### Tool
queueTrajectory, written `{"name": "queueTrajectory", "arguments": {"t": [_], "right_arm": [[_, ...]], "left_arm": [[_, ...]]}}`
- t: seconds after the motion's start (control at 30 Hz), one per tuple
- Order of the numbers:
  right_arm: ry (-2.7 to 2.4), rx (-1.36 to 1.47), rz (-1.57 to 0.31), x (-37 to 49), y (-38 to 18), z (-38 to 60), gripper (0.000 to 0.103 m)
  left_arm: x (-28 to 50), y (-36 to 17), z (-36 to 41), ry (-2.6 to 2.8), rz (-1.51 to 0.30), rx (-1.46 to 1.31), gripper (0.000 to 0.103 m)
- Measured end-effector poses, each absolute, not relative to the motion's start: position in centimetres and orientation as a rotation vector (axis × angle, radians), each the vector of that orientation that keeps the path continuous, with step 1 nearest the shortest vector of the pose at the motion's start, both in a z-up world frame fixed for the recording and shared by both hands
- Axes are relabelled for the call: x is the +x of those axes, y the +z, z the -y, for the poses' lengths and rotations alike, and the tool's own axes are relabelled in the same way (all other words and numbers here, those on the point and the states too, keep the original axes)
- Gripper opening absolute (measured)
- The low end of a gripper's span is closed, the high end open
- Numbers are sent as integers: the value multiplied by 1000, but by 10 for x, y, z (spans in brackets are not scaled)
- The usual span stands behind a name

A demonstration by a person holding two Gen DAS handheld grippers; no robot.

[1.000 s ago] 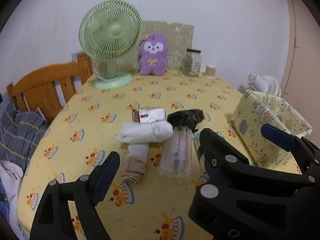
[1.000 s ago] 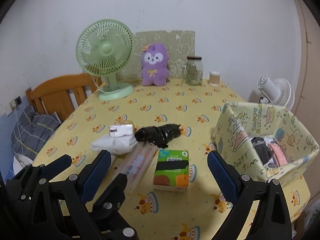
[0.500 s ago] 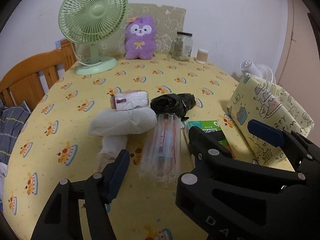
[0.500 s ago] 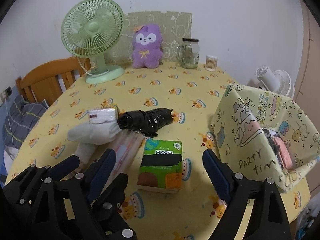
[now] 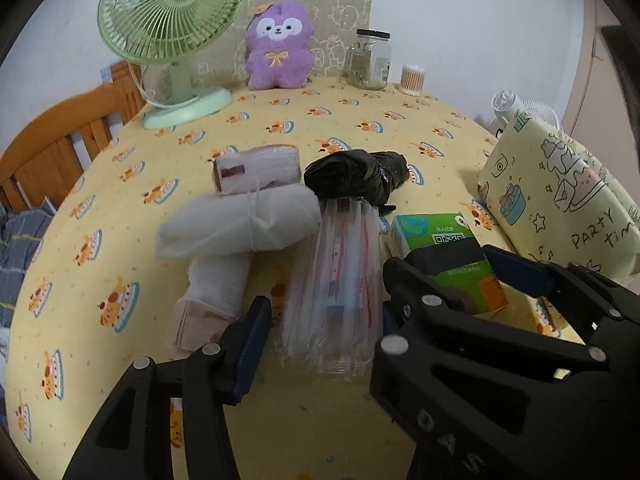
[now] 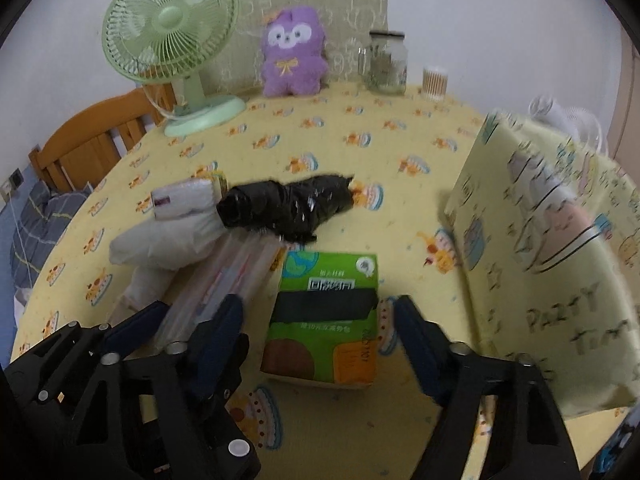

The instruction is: Organize soft objects

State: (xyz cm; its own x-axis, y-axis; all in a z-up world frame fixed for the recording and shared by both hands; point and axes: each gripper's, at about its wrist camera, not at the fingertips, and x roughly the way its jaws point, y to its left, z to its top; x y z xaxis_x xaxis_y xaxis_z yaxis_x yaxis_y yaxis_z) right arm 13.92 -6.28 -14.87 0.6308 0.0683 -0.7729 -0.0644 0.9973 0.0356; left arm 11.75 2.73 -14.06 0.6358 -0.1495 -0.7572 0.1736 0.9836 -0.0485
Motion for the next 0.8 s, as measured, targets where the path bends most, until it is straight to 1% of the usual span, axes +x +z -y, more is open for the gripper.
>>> {"name": "queueTrajectory", "arguments": {"t": [0.03,0.1,0.2,0.27,0.4,0.47,0.6,0.67,0.8], "right_arm": [[75,2,-886,140,-150,63,67],[81,5,-896,142,-151,64,56],[76,2,-889,144,-150,66,53],[72,6,-889,144,-149,68,52],[65,20,-889,146,-148,74,52],[64,28,-889,148,-148,78,52],[76,35,-887,149,-149,80,52],[81,38,-888,149,-149,81,52],[89,46,-888,146,-149,82,52]], "left_arm": [[118,-141,-27,-183,-863,31,57],[119,-141,-26,-180,-865,36,57],[121,-140,-25,-181,-868,37,58],[123,-140,-22,-184,-869,39,56],[126,-139,-18,-201,-867,30,44],[129,-139,-15,-205,-864,31,42],[129,-139,-13,-198,-860,29,31],[129,-139,-13,-194,-861,32,27],[126,-137,-11,-189,-860,37,25]]}}
